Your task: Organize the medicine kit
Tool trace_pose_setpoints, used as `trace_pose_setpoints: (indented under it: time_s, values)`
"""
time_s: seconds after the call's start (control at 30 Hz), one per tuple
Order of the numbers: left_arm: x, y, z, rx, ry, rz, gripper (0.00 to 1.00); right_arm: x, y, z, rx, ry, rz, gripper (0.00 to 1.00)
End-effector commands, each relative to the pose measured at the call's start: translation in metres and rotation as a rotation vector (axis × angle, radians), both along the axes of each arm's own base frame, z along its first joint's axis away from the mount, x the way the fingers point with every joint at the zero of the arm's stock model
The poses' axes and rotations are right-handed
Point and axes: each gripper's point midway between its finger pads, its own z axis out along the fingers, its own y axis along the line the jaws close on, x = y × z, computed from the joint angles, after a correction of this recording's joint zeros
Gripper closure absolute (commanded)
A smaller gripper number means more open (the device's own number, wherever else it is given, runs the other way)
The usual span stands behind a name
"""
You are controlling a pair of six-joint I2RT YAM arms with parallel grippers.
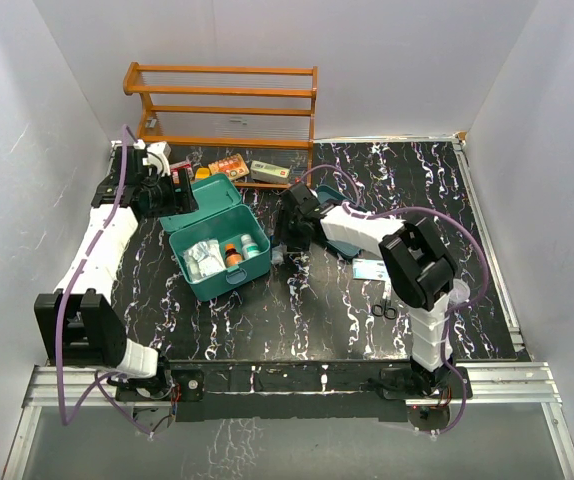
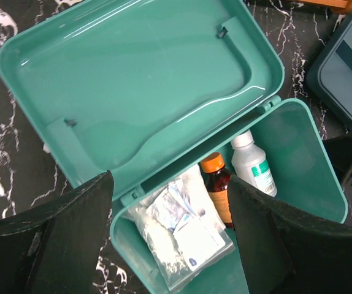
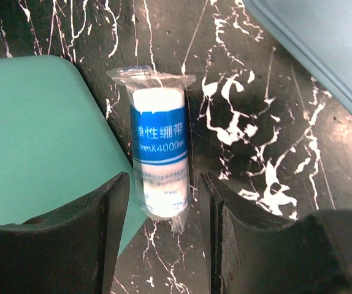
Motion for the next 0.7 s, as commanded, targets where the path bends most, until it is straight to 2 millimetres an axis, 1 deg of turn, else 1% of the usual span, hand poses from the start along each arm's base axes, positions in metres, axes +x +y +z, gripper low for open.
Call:
trace_pose_setpoints:
  time_s: [0.0,0.1,0.2,0.27,0.33,0.47,0.53,0.67]
  values:
    - [0.013,-0.017,0.010,-0.056,-0.042,-0.105,0.28,0.019,0.020,0.015,0.058,-0.057,0.009,0.53]
    - [0.015,-0.020,0.003,-0.063,-0.040,-0.125,0.28,0.022,0.021,0.010,0.046,-0.057,0.017,0.53]
    - [0.016,-0.021,-0.005,-0.034,-0.040,-0.147,0.30,0.023,0.015,-0.001,-0.007,-0.043,0.014,0.56]
    - [0.016,-0.021,-0.011,-0.005,-0.041,-0.171,0.32,0.022,0.010,-0.007,-0.032,-0.041,0.015,0.60]
    - [0.016,-0.019,-0.017,0.029,-0.036,-0.177,0.34,0.020,0.007,-0.010,-0.048,-0.042,0.022,0.67]
    - [0.012,-0.026,-0.033,0.031,-0.007,-0.229,0.35,0.015,0.002,-0.014,-0.063,-0.041,0.042,0.76]
    - [0.009,-0.031,-0.039,0.007,0.013,-0.254,0.35,0.012,-0.001,-0.016,-0.069,-0.038,0.046,0.77]
    - [0.002,-0.041,-0.038,-0.048,0.037,-0.281,0.35,0.008,-0.007,-0.009,-0.081,-0.053,0.049,0.79]
